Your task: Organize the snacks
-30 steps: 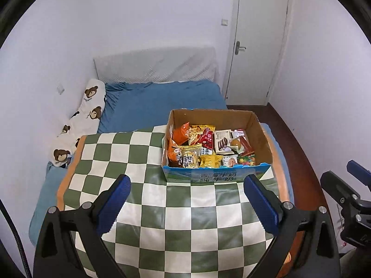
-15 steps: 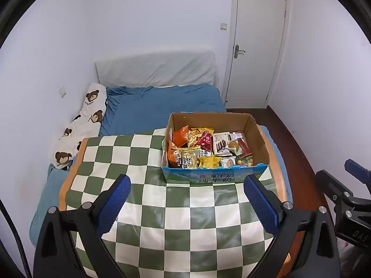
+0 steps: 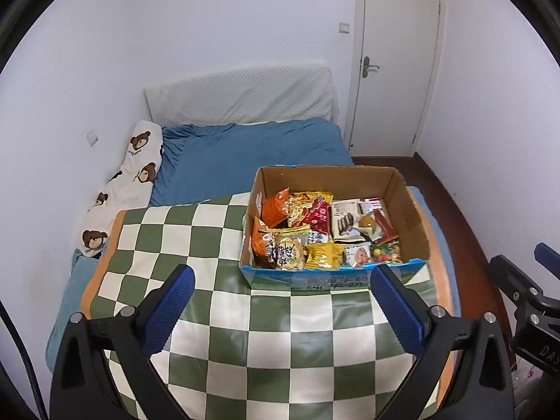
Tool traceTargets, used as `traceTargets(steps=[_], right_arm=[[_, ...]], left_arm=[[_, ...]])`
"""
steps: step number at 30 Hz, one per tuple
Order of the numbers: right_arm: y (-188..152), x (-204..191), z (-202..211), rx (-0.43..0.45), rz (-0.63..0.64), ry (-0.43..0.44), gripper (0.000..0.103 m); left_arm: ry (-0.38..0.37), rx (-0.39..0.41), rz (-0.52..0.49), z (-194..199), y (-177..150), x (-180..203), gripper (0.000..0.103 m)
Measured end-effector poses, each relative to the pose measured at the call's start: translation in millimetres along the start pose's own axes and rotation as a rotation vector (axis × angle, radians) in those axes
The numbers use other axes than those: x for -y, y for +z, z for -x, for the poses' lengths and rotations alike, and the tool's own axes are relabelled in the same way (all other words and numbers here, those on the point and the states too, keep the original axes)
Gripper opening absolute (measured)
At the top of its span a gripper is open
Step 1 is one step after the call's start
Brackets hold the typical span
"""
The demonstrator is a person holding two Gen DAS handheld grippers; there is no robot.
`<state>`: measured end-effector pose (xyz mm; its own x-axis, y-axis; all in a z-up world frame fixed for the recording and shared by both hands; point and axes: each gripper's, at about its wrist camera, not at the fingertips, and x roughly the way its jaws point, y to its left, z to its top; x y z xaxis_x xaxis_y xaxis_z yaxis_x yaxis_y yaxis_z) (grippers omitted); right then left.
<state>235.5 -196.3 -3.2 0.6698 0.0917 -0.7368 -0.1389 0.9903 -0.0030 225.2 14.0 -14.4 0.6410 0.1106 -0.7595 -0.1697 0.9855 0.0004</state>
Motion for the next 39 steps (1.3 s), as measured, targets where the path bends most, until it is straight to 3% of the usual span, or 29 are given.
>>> traceTargets(steps=[18, 31, 39], right_arm=[[11, 3, -76, -0.112, -0.008, -0.034, 0.102], [12, 5, -70, -0.114, -0.025, -0.028, 0.102], [10, 6, -57, -0.086, -0.019, -0.039, 0.102]], left_arm=[[-0.005, -0.130, -0.018, -72, 14, 13, 0.103], [-0.039, -0.118, -0.008, -66, 18, 14, 0.103], [-0.036, -0.071, -0.007, -49, 18, 13, 0.103]])
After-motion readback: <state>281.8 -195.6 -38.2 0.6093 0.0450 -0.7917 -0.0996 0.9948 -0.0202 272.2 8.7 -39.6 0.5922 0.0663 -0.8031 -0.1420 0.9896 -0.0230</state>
